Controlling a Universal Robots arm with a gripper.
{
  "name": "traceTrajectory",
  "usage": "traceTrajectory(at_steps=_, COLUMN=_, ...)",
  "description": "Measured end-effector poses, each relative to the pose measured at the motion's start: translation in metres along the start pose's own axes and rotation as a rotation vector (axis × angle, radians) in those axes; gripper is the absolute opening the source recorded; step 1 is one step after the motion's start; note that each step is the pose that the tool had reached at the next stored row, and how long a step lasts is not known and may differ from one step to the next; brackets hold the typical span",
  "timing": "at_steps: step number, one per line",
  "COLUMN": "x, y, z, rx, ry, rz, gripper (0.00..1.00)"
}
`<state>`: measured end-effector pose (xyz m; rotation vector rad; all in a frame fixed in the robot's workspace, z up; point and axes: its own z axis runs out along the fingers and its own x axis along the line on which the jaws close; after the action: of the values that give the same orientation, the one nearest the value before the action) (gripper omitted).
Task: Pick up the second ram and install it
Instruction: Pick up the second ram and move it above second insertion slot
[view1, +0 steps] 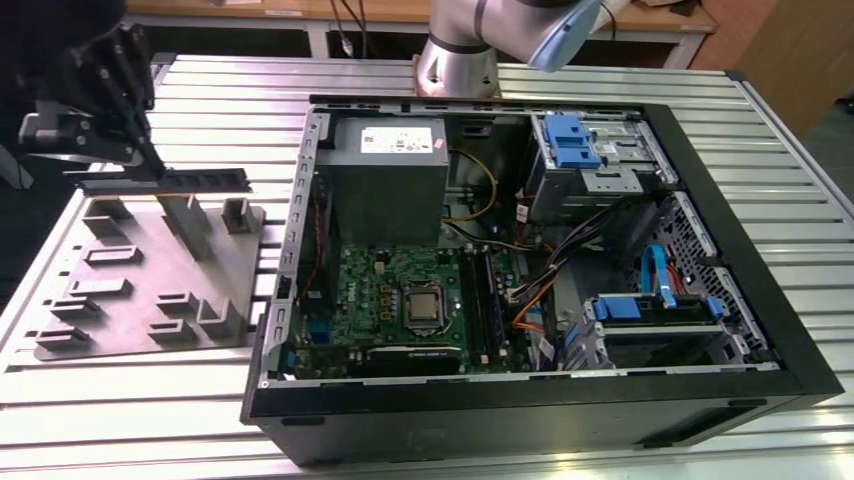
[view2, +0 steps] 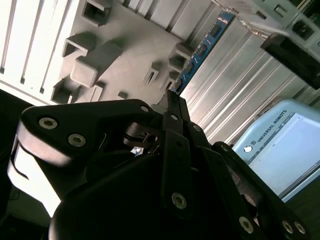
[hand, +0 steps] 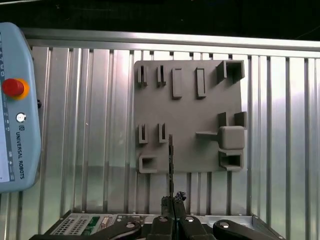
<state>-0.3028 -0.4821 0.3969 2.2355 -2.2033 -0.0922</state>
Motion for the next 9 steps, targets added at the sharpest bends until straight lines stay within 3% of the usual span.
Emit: traceTrajectory(at_steps=9, x=0.0004, y=-0.0295, z=-0.0012, rx=0.0, ry=-0.0001, rz=0.0, gripper=0.08)
